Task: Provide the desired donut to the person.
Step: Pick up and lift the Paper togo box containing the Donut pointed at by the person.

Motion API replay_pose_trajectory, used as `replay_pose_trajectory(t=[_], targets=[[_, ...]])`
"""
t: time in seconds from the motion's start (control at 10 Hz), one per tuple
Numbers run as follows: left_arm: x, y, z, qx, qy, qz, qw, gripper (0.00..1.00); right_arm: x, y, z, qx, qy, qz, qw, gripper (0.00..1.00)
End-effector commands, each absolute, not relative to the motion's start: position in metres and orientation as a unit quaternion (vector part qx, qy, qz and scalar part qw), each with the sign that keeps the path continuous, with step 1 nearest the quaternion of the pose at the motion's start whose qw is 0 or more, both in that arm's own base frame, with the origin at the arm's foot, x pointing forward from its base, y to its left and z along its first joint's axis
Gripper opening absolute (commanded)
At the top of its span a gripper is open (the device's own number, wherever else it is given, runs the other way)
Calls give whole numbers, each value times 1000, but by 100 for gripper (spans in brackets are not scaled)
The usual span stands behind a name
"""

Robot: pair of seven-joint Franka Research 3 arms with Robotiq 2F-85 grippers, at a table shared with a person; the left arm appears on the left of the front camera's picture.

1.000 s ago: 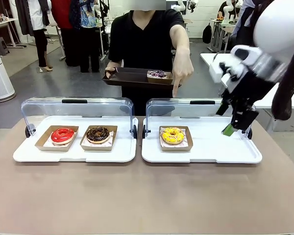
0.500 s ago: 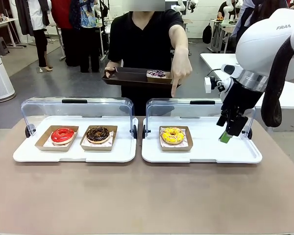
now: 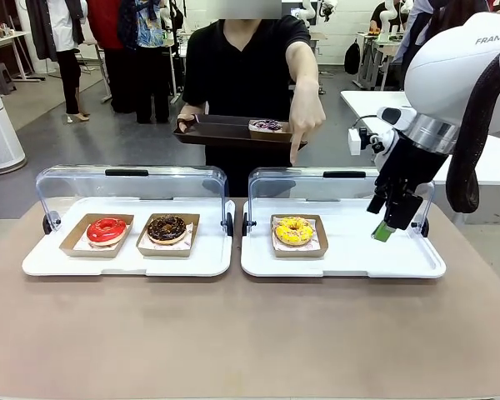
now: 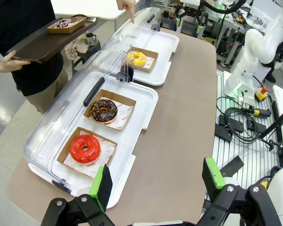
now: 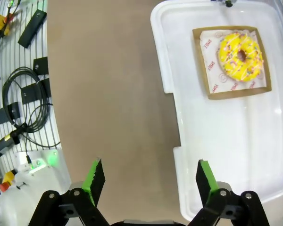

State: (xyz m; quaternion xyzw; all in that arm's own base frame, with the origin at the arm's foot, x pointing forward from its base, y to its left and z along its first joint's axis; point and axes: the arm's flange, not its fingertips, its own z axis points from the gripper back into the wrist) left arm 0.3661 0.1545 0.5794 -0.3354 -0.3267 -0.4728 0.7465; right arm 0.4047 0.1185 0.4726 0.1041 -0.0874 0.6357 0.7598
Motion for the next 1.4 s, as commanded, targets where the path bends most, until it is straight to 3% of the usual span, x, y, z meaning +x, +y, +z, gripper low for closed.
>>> replay_pose_trajectory(t=[0.0, 0.3, 0.9, 1.3], targets=[[365, 154, 581, -336, -329, -473, 745, 100, 402, 120, 470, 92, -83, 630, 767, 100], [365, 154, 581, -336, -329, -473, 745, 100, 404, 119, 473, 104, -87, 636, 759, 100], [365, 154, 581, -336, -329, -473, 745, 100, 432, 207, 402, 46, -78, 651, 754, 100], [365, 154, 581, -336, -329, -473, 745, 100, 460, 222, 374, 40, -74, 668, 740, 100]])
